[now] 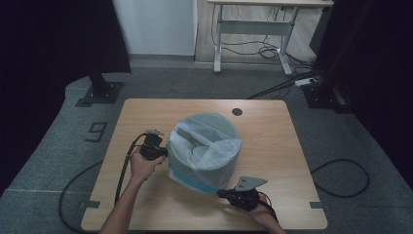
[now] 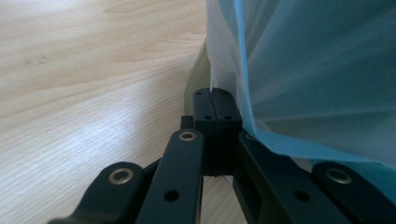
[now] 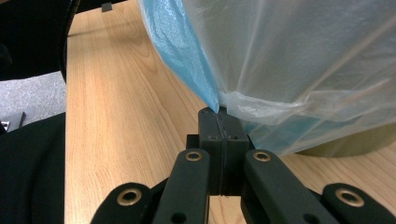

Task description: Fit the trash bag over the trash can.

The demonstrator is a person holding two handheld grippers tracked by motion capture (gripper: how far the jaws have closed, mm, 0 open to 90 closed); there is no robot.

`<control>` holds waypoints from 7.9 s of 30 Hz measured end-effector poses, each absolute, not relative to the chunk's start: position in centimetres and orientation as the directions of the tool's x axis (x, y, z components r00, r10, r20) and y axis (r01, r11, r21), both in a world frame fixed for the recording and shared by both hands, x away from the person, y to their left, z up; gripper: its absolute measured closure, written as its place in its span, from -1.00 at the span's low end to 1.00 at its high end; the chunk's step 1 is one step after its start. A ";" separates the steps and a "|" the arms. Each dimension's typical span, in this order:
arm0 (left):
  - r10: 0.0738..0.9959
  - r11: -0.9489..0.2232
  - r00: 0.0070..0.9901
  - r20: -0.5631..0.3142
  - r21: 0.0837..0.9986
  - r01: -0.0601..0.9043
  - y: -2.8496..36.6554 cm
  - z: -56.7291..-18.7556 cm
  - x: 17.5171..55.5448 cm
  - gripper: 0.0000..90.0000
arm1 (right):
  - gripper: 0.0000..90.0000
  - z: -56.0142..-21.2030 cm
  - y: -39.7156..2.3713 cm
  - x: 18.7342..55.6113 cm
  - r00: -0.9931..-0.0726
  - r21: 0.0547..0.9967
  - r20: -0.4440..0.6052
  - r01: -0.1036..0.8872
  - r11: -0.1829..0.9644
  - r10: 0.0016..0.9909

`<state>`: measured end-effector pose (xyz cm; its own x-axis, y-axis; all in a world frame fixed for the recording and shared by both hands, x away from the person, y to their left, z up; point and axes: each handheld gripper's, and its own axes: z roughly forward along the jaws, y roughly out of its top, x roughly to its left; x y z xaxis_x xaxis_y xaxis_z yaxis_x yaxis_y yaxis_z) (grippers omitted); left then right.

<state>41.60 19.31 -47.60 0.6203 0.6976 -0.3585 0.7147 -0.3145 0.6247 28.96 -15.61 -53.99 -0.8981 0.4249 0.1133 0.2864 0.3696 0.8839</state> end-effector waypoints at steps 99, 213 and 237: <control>0.461 -0.620 0.858 -0.229 0.608 0.495 4.0 -35.8 41.8 -0.33 | -0.20 -52.7 -24.0 26.0 -0.771 0.936 0.201 0.333 0.113 0.604; 0.565 -0.589 0.814 -0.135 0.625 0.512 11.0 -32.7 39.4 -0.36 | -0.21 -52.4 -23.2 25.9 -0.786 0.930 0.215 0.346 0.124 0.579; 0.538 -0.606 0.833 -0.129 0.628 0.489 13.3 -34.0 36.9 -0.33 | -0.23 -52.6 -23.1 25.9 -0.780 0.927 0.213 0.351 0.130 0.589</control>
<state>36.92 13.30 -34.00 0.8328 0.5382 -0.1292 0.4888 -0.6057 0.6279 25.91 -23.13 -52.58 -0.7797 0.5888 0.2132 0.3513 0.1295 0.9273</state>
